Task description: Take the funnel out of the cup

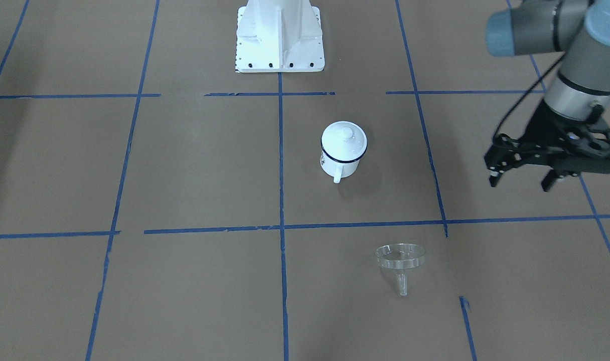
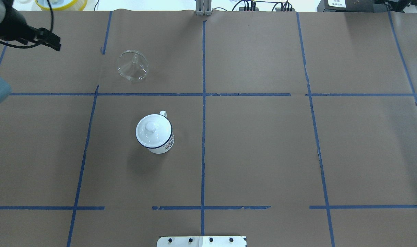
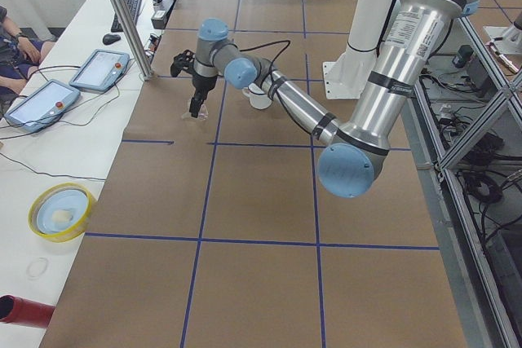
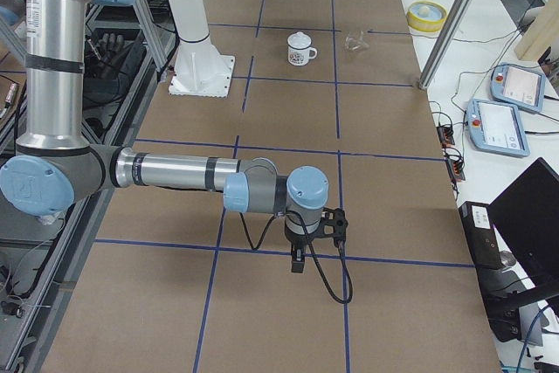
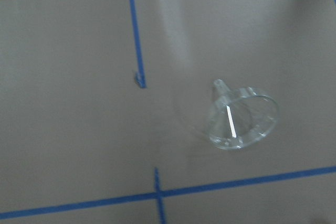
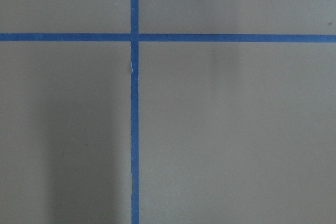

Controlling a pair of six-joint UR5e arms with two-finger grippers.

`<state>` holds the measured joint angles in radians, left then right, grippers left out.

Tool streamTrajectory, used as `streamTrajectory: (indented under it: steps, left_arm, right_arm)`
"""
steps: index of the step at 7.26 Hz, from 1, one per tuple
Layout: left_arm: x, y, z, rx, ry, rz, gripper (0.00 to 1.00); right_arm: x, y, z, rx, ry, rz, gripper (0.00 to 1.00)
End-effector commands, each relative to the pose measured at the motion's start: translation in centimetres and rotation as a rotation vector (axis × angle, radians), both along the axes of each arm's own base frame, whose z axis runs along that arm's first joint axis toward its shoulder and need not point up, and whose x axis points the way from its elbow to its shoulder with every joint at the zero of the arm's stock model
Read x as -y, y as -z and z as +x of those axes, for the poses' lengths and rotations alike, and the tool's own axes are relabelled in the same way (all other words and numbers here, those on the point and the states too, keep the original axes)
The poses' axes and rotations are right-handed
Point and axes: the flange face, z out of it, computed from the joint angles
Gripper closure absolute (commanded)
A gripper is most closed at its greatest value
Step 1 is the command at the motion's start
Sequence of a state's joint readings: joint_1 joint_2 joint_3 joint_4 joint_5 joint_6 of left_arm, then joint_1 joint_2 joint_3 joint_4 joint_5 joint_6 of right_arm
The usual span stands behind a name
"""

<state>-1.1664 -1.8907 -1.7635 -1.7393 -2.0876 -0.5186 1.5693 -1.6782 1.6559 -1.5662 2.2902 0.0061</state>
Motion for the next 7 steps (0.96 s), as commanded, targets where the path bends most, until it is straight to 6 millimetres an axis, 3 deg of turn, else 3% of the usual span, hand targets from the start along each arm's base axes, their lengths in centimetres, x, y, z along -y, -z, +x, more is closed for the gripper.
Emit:
streamTrajectory:
  steps: [1,3,4,7]
  left_arm:
    - [-0.3,-15.6,-9.2,-0.022,-0.065,0.0,0.0]
    - [-4.3,-22.5,-15.3,0.025,-0.051,-0.057,0.0]
    - [-5.6,-24.4,-17.0,0.049,-0.07,-0.087,0.0]
    - [-7.9,-26.7,-24.1,0.1,-0.122,-0.172,0.0]
  right_arm:
    - [0.0,0.0,0.0,0.0,0.0,-0.001,0.0]
    - [0.0,0.0,0.0,0.0,0.0,0.001,0.0]
    - [0.0,0.0,0.0,0.0,0.0,0.001,0.0]
    - [0.0,0.0,0.0,0.0,0.0,0.001,0.0]
